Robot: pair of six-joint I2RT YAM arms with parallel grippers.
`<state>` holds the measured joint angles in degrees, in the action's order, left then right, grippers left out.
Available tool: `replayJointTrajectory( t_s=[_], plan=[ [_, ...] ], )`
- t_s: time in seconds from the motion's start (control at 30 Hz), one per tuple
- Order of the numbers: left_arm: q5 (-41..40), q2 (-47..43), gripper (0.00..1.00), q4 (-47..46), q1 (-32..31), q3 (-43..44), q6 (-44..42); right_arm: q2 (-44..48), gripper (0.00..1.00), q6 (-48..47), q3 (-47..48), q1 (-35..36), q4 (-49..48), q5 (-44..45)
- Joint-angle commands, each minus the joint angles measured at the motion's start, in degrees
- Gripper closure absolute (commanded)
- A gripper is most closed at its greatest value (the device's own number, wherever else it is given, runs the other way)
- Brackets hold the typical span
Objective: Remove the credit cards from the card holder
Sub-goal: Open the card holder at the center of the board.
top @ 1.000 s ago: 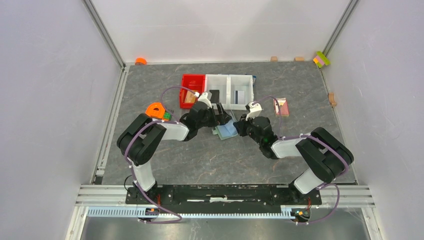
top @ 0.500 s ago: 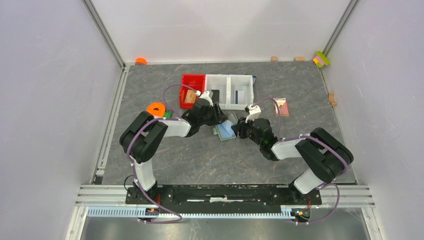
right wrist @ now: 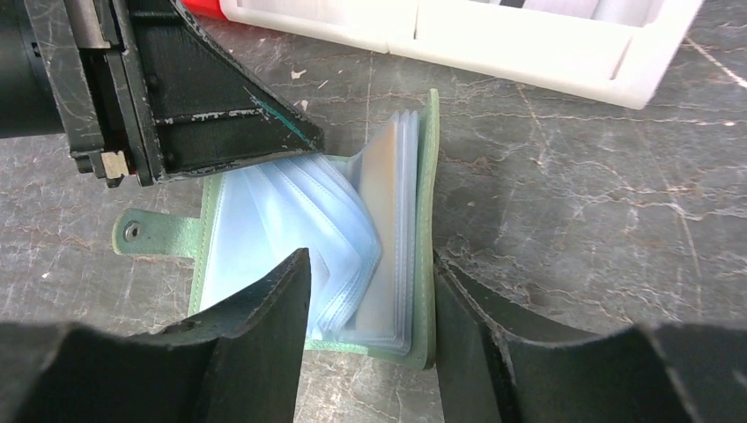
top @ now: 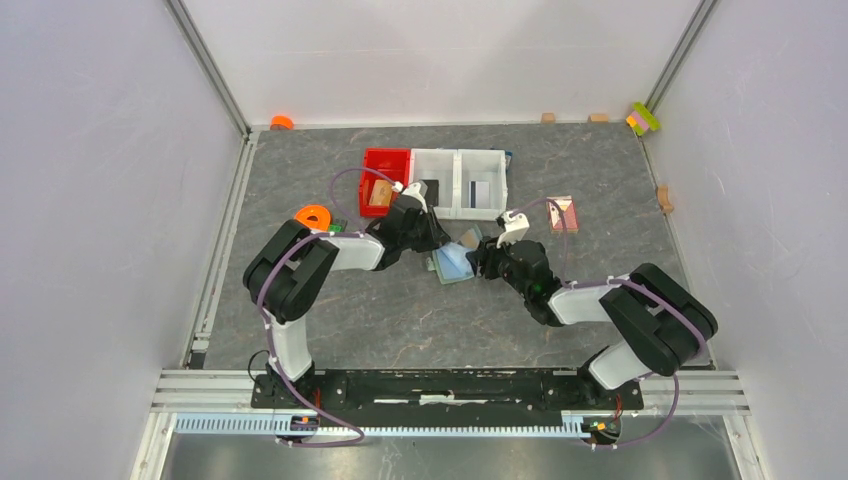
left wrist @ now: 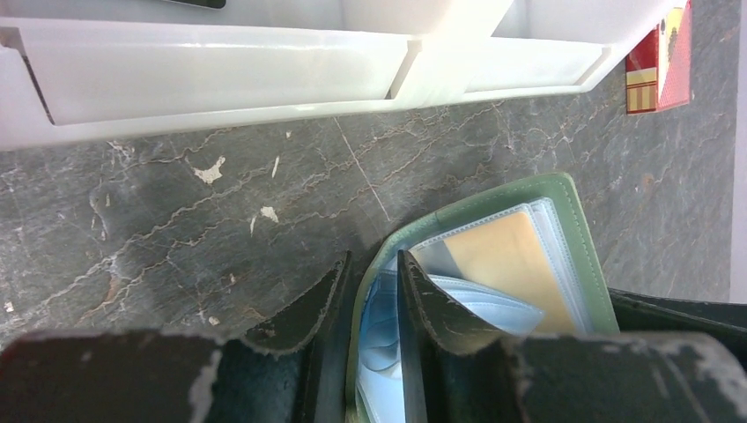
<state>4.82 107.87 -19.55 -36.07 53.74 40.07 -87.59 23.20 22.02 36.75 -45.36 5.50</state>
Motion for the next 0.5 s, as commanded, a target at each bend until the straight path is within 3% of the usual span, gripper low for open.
replayJointTrajectory(
  t_s=[0.0,0.17,0.37,0.47],
  plan=[
    [-0.25,0.85,0.70,0.65,0.12,1.90,-1.21,3.10,0.44,-0.40,-1.33,0.36,-2.13,3.38],
    [-0.38,0.89,0.71,0.83,0.04,1.90,-1.23,2.27,0.50,-0.06,-0.86,0.34,-2.04,2.57],
    [-0.21,0.78,0.77,0.63,0.03,1.86,-1.23,2.35,0.67,0.14,-1.01,0.34,-2.19,2.38],
    [-0.23,0.78,0.77,0.48,0.12,1.72,-1.23,2.28,0.69,0.29,-1.04,0.34,-2.27,2.45]
  ],
)
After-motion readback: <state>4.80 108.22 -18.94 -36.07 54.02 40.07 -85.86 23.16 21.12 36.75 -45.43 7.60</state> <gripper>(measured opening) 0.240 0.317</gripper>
